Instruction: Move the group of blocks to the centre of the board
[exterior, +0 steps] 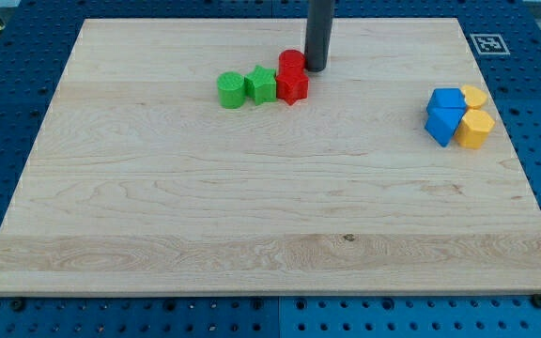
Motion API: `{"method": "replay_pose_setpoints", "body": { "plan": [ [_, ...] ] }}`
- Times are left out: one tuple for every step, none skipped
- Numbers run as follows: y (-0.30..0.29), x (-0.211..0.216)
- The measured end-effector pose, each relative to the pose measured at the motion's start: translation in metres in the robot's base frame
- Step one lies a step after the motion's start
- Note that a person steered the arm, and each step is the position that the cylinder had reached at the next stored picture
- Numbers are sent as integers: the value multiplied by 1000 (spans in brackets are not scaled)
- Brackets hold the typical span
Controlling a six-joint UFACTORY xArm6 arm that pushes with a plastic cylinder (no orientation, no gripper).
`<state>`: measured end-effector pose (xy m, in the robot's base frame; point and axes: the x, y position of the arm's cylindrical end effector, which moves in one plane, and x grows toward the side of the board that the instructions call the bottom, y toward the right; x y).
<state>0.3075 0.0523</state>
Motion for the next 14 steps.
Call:
{"method": "replay_pose_setpoints", "body": {
  "plan": [
    [-8,15],
    [-4,-13],
    [-41,-24],
    [-74,-13],
    [-75,-2],
    [-75,7],
    [-77,11],
    [-131,9],
    [-175,39],
    [-167,47],
    [-147,47],
    [-131,47],
    [-111,51],
    [-101,66]
  ]
}}
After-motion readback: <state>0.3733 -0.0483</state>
